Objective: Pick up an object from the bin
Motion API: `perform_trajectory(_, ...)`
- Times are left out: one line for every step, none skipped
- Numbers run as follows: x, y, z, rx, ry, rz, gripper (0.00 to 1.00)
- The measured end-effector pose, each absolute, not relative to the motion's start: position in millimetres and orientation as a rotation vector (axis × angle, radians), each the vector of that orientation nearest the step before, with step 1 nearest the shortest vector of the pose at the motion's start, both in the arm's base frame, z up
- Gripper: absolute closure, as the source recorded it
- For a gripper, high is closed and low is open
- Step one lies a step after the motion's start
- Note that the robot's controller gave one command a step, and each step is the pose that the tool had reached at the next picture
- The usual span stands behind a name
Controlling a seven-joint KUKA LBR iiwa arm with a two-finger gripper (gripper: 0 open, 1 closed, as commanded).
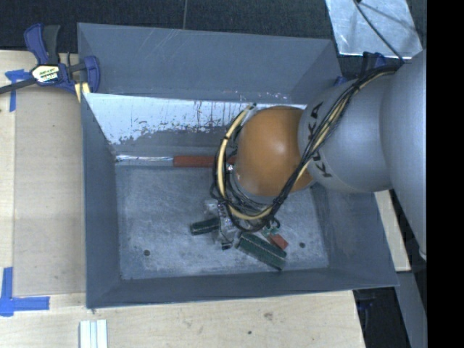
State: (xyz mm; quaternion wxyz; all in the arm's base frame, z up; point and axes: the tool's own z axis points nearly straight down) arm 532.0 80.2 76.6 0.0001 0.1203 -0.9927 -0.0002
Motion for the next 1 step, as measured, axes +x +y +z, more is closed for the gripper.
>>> perform_trajectory(535.8, 72.7, 255.2, 0.393, -3.129, 0.000, 1.00)
